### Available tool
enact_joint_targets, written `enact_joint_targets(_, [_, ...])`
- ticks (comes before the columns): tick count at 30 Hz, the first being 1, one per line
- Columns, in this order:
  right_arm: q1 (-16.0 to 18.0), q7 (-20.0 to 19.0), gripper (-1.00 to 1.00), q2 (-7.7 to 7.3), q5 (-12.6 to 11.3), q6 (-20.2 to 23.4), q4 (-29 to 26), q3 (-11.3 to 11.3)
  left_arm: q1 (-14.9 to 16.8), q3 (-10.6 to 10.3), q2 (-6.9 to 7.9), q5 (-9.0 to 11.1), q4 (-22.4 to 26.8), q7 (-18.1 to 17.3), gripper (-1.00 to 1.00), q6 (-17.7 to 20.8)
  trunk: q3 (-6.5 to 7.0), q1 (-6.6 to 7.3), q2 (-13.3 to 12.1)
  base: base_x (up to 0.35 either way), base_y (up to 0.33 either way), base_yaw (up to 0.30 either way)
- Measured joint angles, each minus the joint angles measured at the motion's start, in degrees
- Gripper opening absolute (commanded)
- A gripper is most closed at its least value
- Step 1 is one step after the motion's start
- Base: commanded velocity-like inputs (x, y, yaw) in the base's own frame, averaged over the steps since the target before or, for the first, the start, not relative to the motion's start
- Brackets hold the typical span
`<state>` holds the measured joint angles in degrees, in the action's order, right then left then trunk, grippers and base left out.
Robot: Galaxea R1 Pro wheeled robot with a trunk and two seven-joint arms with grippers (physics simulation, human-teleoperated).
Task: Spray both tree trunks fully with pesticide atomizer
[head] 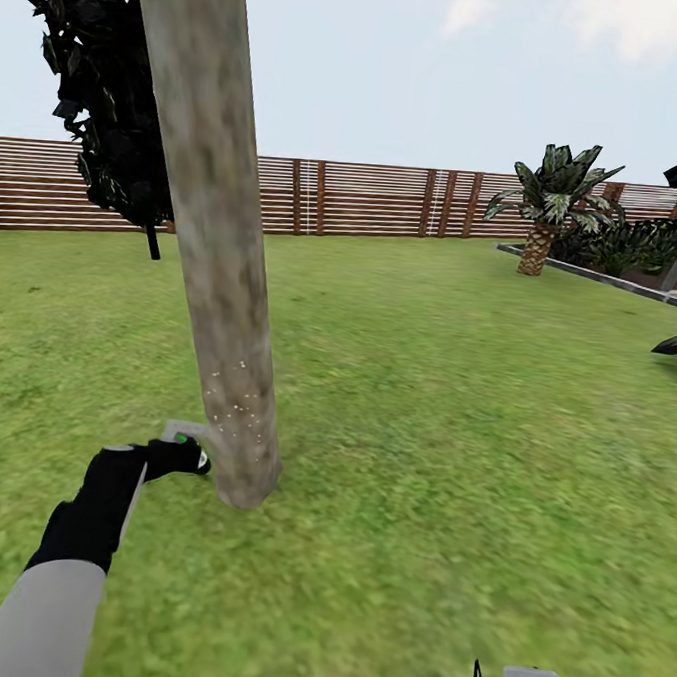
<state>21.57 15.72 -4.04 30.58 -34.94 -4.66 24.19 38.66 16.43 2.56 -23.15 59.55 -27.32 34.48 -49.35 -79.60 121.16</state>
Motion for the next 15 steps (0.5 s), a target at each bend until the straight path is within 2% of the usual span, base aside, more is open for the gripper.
enact_joint_targets(3, [0.0,0.0,1.00,0.00,0.0,0.0,0.0,0.0,-0.1,-0.1,0.72,0.2,3.3,-4.2,-1.00,4.0,0.00,0.00,0.0,0.000,0.000,0.000])
enact_joint_targets(5, [0.0,0.0,1.00,0.00,0.0,0.0,0.0,0.0,-0.2,-0.4,0.02,0.1,4.5,-5.1,-1.00,5.3,0.00,0.00,0.0,0.000,0.000,0.000])
enact_joint_targets(7, [0.0,0.0,1.00,0.00,0.0,0.0,0.0,0.0,-0.2,-2.0,-0.43,0.1,4.7,-5.2,-1.00,5.5,0.00,0.00,0.0,0.000,0.000,0.000])
enact_joint_targets(8, [0.0,0.0,1.00,0.00,0.0,0.0,0.0,0.0,-0.2,-4.5,-0.62,0.4,4.8,-5.3,-1.00,5.7,0.00,0.00,0.0,0.000,0.000,0.000])
enact_joint_targets(9, [0.0,0.0,1.00,0.00,0.0,0.0,0.0,0.0,-0.2,-5.5,-0.66,0.1,4.8,-5.3,-1.00,5.7,0.00,0.00,0.0,0.000,0.000,0.000])
enact_joint_targets(11, [0.0,0.0,1.00,0.00,0.0,0.0,0.0,0.0,-0.2,-6.2,-0.65,0.0,5.2,-5.3,-1.00,6.0,0.00,0.00,0.0,0.000,0.000,0.000])
enact_joint_targets(15, [0.0,0.0,1.00,0.00,0.0,0.0,0.0,0.0,-0.1,-6.1,0.22,-0.3,6.0,-5.3,-1.00,6.5,0.00,0.00,0.0,0.000,0.000,0.000])
